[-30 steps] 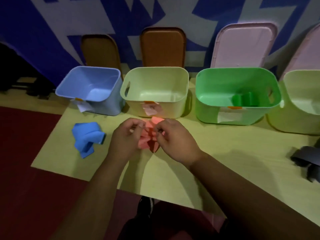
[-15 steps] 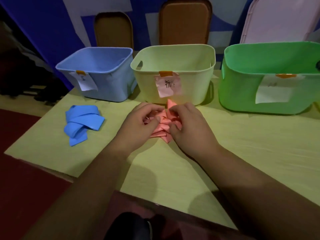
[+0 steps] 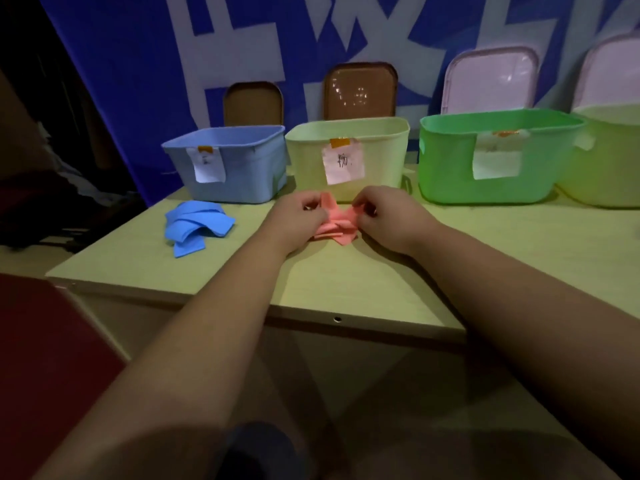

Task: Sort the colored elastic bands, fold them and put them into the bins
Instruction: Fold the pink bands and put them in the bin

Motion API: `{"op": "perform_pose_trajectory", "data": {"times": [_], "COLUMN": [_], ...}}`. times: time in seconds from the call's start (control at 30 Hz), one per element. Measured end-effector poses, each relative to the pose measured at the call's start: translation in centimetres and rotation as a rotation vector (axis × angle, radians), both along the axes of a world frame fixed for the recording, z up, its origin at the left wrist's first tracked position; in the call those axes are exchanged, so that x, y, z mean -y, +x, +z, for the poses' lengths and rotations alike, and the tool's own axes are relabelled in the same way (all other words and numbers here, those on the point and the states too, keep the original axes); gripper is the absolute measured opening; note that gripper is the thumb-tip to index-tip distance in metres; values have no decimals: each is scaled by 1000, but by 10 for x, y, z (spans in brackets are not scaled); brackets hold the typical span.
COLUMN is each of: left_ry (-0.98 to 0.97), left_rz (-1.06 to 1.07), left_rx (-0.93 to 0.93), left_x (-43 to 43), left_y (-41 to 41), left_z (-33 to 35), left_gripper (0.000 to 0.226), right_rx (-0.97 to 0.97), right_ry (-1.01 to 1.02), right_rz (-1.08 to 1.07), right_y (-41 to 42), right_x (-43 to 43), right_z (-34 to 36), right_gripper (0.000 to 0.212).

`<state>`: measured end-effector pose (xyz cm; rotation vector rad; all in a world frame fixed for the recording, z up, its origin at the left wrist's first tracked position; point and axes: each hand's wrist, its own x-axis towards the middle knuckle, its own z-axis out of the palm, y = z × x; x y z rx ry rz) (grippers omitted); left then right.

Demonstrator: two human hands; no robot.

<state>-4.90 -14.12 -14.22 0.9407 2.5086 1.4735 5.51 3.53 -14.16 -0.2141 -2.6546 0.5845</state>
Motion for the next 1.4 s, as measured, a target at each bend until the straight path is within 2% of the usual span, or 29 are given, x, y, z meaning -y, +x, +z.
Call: {"op": "perform_pose_trajectory", "data": {"times": [0.2, 0.43, 0.6, 0.8, 0.93, 1.03, 1.27, 1.4], "left_ry": [46, 182, 300, 303, 261, 288, 397, 447], "left_rz": [4, 36, 27, -27, -90, -108, -79, -52], "left_rx": [8, -95, -18, -37, -109, -41, 8, 39], "left_x": [0, -8, -16, -34, -55, -66, -67, -64], "left_y": [-7, -12, -5, -4, -13, -16, -26, -33], "left_z": [0, 6, 13, 32, 52, 47, 35, 32], "left_gripper": [17, 13, 8, 9, 17, 19, 16, 17], "right_rx": [-48, -99, -104, -177, -308, -349, -340, -375], "right_ry": [-26, -103, -567, -802, -853, -1028, -1060, -1274], "right_rz": [-18, -8, 134, 161, 27, -27, -54, -11], "right_y": [-4, -10, -3, -4, -6, -6, -19, -24], "right_x": [-10, -24, -14, -16, -26, -30, -40, -43], "right_z": [0, 7, 14, 18, 20, 21, 14, 19], "right_gripper": [31, 19, 18, 17, 24, 26, 25, 27]}}
